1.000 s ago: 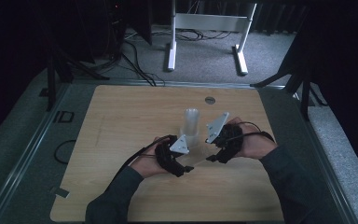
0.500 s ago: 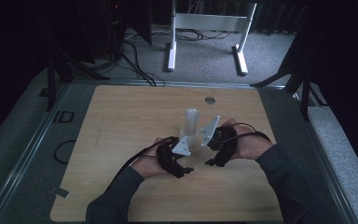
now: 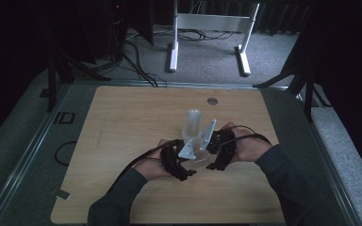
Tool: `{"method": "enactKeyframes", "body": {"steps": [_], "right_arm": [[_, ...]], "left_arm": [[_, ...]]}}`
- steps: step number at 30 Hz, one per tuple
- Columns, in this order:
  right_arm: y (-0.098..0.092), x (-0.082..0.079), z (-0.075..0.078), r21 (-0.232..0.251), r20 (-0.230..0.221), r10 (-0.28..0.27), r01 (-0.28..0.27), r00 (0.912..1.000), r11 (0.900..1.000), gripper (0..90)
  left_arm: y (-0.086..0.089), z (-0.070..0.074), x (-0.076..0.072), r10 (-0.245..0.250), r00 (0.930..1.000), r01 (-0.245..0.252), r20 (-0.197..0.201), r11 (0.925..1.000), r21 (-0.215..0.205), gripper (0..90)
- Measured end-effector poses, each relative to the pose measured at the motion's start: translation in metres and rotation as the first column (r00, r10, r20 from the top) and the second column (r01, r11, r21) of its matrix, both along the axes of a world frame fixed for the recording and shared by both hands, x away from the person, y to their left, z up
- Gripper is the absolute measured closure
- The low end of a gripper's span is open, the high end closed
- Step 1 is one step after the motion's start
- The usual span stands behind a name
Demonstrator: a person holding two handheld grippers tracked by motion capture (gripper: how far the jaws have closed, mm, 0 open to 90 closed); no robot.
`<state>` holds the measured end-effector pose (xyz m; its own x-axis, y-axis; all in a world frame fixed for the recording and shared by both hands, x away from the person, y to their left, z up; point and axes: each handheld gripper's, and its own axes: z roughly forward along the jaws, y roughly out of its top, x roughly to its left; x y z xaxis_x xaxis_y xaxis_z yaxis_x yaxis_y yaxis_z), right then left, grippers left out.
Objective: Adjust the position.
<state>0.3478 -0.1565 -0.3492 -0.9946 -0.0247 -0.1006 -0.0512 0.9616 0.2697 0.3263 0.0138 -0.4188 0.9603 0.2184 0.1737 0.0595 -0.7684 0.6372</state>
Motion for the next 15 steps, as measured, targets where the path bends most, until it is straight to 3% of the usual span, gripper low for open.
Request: {"method": "enactKeyframes", "body": {"steps": [3,15], "right_arm": [[0.0015,0.0009,-0.0019,-0.001,-0.003,0.008,-0.008,1.0000,1.000,28.7],[0.0056,0.0011,-0.0070,-0.009,-0.002,0.006,-0.006,1.0000,1.000,32.7]], "left_arm": [[-0.0009,0.0002,-0.0001,-0.003,1.0000,0.003,0.005,0.9999,0.013,27.6],[-0.0025,0.0015,-0.0013,-0.005,0.9999,0.005,0.009,1.0000,0.001,27.5]]}}
